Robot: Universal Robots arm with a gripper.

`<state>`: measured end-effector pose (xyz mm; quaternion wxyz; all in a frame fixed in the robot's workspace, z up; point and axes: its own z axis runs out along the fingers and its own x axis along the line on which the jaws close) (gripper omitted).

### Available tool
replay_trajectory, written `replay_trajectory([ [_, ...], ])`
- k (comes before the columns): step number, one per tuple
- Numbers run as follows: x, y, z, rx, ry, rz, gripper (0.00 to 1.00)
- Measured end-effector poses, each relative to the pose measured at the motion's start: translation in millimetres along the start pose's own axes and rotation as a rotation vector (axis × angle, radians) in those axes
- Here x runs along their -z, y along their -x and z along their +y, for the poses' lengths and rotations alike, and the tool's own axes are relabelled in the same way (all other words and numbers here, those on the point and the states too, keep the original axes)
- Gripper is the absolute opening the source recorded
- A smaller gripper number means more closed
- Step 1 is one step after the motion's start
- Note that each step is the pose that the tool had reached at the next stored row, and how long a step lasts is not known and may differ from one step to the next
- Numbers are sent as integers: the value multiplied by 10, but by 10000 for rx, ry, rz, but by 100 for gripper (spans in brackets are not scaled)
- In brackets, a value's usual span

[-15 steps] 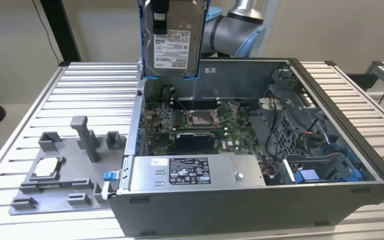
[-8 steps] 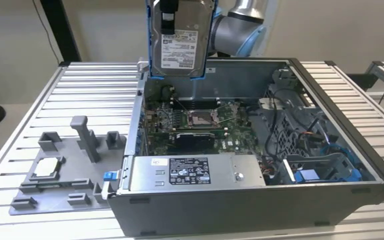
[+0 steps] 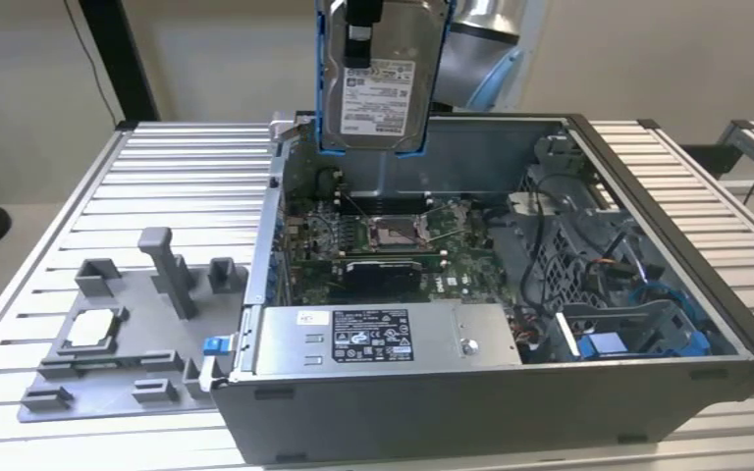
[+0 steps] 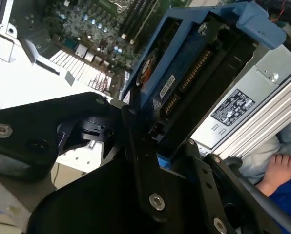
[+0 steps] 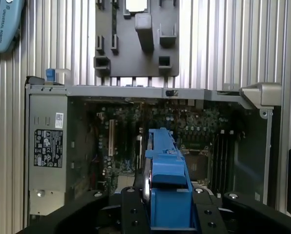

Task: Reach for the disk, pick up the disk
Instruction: 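Pick up the disk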

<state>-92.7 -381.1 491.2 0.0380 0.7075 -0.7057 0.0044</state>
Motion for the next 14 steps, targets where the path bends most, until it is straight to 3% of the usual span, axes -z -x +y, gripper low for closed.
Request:
replay_trajectory([
  [14,18,-1,-379,-2,40,92,0],
])
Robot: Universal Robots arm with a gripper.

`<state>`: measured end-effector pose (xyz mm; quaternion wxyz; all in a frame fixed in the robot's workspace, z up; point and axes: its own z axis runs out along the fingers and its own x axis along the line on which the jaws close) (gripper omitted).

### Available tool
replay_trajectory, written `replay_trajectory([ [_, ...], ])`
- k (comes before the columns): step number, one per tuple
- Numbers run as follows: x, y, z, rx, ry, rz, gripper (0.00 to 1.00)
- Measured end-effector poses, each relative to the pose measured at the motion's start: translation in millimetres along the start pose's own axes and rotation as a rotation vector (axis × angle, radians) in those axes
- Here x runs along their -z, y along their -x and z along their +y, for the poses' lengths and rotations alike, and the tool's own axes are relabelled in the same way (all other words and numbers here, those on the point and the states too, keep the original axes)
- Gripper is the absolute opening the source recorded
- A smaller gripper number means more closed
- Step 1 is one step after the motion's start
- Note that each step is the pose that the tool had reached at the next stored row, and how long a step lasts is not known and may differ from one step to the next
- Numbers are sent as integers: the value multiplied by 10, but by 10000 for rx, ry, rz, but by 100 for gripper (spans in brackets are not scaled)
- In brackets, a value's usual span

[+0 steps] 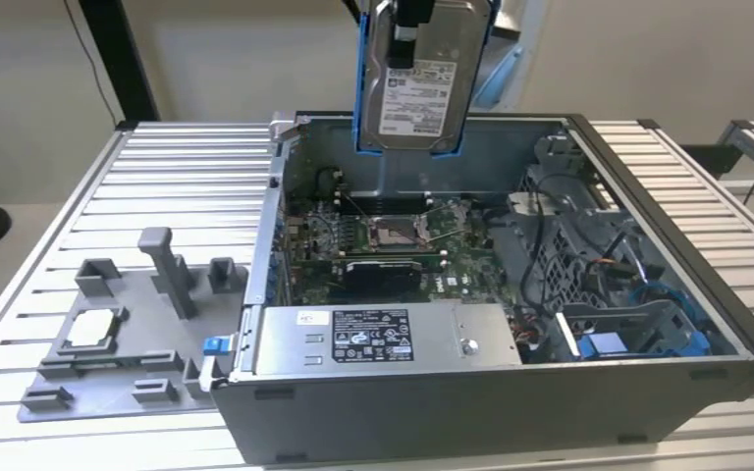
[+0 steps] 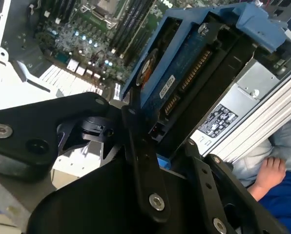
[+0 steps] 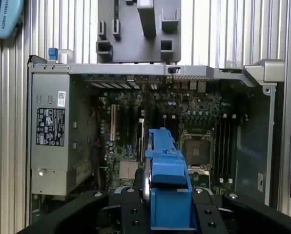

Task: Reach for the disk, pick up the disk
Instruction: 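Pick up the disk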

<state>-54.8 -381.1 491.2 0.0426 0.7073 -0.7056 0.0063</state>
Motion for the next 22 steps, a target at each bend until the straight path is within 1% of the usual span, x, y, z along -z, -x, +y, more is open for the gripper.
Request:
replay_trajectory([
  [22,30,-1,-587,-5,56,166,0],
])
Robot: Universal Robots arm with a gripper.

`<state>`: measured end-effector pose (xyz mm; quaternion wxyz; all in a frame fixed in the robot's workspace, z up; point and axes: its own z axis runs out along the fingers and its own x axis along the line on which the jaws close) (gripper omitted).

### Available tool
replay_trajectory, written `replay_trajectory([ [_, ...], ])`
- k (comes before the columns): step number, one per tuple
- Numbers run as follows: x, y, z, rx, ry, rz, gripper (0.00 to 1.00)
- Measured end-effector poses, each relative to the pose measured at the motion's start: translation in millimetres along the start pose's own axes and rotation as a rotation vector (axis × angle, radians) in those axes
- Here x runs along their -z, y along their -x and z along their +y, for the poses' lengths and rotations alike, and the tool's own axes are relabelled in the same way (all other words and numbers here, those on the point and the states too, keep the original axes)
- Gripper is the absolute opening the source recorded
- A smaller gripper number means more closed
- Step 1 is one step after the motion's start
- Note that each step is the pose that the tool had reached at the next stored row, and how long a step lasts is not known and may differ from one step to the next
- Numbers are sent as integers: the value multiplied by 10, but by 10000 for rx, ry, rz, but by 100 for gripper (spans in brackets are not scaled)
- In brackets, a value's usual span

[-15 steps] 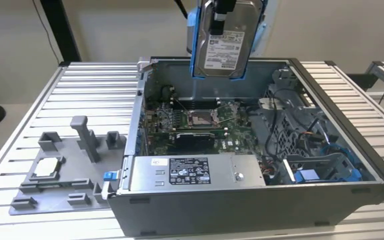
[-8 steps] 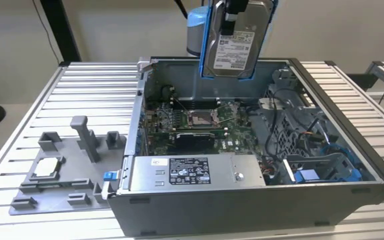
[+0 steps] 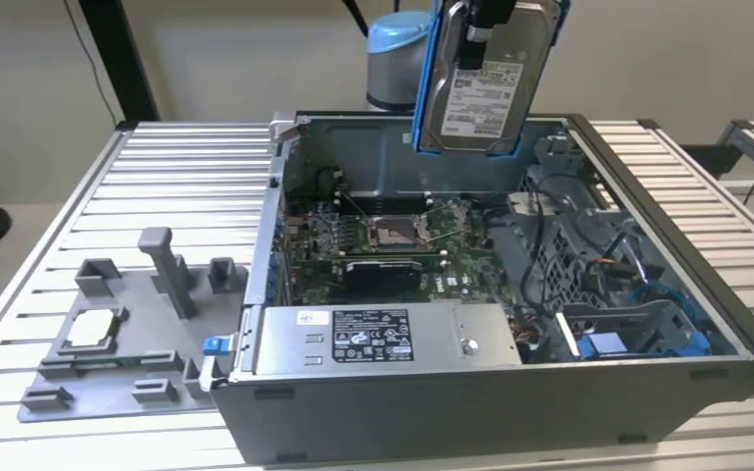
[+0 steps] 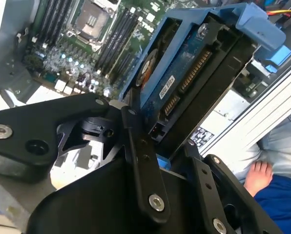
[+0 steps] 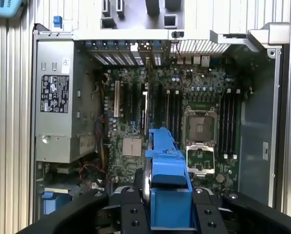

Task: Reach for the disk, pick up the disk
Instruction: 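Pick up the disk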

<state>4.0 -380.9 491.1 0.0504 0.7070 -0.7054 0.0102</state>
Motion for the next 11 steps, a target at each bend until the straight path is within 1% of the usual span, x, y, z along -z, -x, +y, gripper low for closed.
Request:
replay_trajectory([
  [6,10,0,-181,-2,16,47,0],
  [11,23,0,-383,-2,41,85,0],
])
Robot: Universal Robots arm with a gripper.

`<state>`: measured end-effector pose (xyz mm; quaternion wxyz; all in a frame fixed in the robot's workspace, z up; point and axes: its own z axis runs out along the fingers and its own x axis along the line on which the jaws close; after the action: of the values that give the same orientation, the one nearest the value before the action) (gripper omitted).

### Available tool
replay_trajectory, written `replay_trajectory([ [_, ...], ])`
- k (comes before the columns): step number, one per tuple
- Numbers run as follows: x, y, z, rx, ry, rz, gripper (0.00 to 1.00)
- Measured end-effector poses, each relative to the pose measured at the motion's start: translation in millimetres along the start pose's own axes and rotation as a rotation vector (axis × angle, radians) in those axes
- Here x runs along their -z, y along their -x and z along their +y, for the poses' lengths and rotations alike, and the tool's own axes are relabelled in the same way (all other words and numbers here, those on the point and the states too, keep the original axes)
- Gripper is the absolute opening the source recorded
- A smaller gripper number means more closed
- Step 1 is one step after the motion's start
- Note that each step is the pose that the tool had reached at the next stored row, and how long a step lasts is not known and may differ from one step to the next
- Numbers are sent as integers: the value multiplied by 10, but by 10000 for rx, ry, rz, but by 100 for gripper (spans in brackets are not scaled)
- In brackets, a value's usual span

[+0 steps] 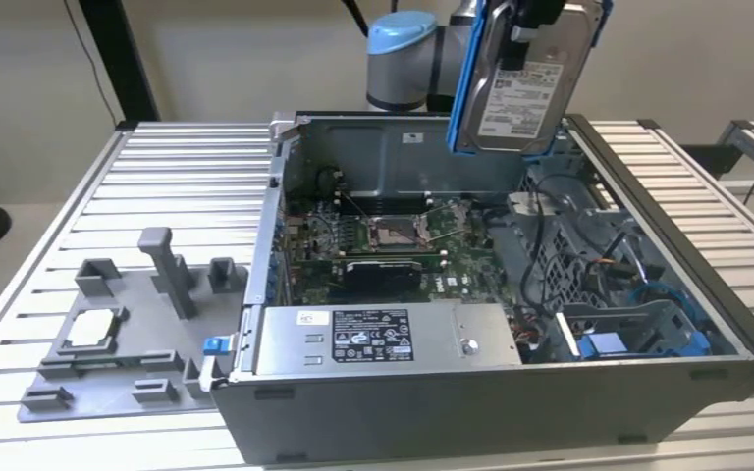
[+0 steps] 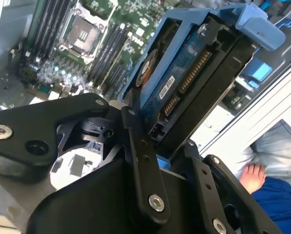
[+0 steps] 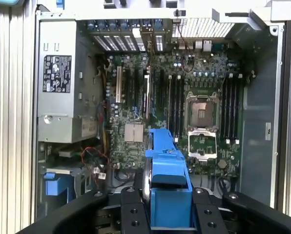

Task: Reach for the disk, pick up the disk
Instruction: 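Pick up the disk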

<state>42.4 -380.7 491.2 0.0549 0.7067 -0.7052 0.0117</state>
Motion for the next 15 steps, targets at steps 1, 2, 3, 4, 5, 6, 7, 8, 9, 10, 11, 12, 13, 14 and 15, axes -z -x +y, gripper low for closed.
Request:
replay_trajectory([
  [1,3,0,-45,0,6,6,0],
  [2,5,0,-89,1,13,13,0],
  [3,8,0,-134,0,20,21,0],
  [4,11,1,-176,1,27,28,0],
  [5,13,1,-220,2,33,37,0],
  [6,16,1,-261,1,40,43,0],
  [7,18,1,-302,2,47,52,0],
  [8,21,1,-345,1,54,60,0],
  [9,23,1,-385,2,60,67,0],
  [10,26,2,-425,2,66,76,0],
  [11,29,2,-463,2,74,85,0],
  [12,30,2,-494,2,78,94,0],
  [13,32,1,-521,2,83,103,0],
  [14,33,1,-547,2,88,109,0],
  [15,35,1,-570,1,92,117,0],
])
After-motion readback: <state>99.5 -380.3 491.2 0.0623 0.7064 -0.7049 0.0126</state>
